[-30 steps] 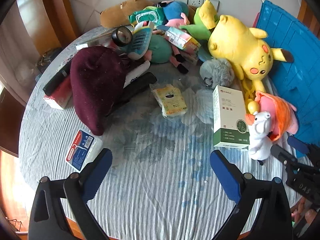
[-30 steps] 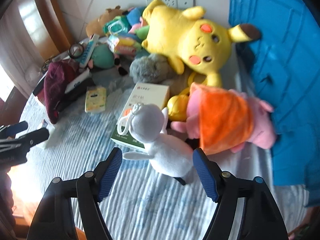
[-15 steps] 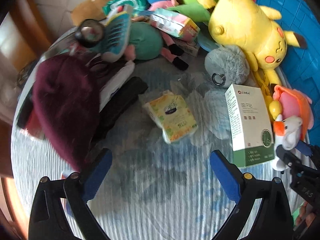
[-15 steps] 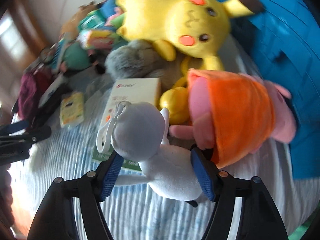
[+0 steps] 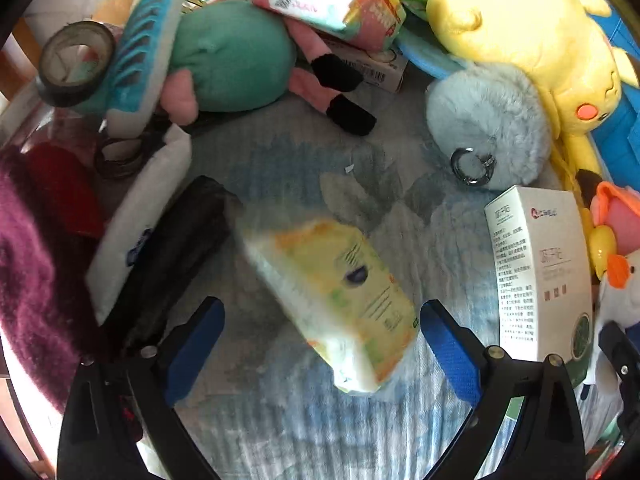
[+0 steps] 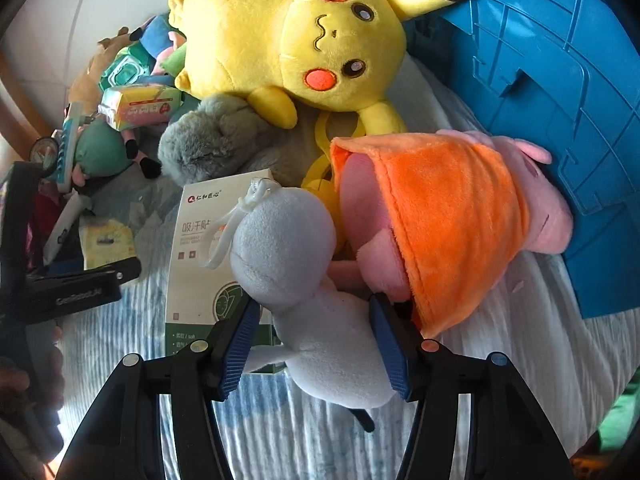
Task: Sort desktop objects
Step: 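Grasp the wet-tissue pouch with the left gripper while the right grasps the white plush, then lift the tissue pouch with the left gripper while the right lifts the white plush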
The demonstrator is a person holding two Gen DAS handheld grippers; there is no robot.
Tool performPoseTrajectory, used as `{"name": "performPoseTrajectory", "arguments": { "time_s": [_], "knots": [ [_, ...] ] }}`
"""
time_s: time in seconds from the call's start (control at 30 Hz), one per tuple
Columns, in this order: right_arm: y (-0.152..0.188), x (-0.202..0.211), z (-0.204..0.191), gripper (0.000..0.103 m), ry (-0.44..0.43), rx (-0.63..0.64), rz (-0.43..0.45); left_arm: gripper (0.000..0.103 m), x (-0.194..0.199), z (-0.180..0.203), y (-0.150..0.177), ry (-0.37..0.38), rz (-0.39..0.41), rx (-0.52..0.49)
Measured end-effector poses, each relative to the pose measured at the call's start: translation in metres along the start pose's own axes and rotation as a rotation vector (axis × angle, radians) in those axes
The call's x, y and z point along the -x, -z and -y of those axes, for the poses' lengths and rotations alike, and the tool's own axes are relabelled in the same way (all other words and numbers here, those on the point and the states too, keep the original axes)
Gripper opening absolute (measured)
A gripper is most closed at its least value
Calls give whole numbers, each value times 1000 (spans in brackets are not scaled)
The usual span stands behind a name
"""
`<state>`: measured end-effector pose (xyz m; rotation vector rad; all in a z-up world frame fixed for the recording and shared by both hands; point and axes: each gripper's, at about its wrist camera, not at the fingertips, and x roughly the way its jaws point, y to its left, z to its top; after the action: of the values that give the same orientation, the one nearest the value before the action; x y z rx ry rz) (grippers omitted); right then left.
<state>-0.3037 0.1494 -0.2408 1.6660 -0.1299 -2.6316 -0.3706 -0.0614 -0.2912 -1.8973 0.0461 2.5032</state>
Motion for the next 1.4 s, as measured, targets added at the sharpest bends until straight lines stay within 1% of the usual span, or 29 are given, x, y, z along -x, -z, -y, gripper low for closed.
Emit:
{"name": "performPoseTrajectory", "arguments": {
  "time_s": [0.07,0.13,0.17,0.2,0.23,0.27,0.3,0.33,0.4,0.47,0.53,0.63,0.7,0.73,0.97,1.1,1.4],
  "knots": [
    [0,-2,-1,57,1,4,-2,100,-2,-1,1,12,2,13],
    [-1,-3,-1,57,2,8,-4,97,-3,-4,2,29,12,27],
    [-1,-4,-2,57,3,10,-5,90,-1,-3,3,32,24,18],
    [-1,-5,-2,57,4,12,-6,79,1,-2,3,36,36,7],
    [-2,-5,-2,57,4,14,-7,72,3,-1,3,42,43,-2],
    [-2,-6,-3,57,5,16,-8,56,5,-1,3,48,44,-5],
    [-2,-7,-3,57,5,18,-10,50,7,-1,4,54,46,-8],
    [-2,-8,-3,57,6,20,-11,50,9,-2,4,58,47,-10],
    [-2,-7,-3,57,8,21,-7,45,11,-4,7,61,46,-7],
    [0,-2,-3,54,11,18,1,44,15,-7,10,65,48,-5],
    [1,4,-4,49,8,16,13,44,24,-9,13,73,57,-7],
    [3,14,-7,40,3,19,31,44,43,-11,19,83,82,-16],
    [4,23,-10,38,0,22,46,44,56,-12,23,88,99,-23],
    [4,27,-11,34,-3,22,55,44,63,-12,25,91,108,-26],
    [8,56,-20,33,-16,20,109,44,108,-19,40,111,168,-49],
    [10,73,-27,33,-32,24,143,44,123,-17,52,114,198,-70],
    [6,114,-38,33,-64,41,234,44,167,-15,54,136,280,-111]
  ]
}}
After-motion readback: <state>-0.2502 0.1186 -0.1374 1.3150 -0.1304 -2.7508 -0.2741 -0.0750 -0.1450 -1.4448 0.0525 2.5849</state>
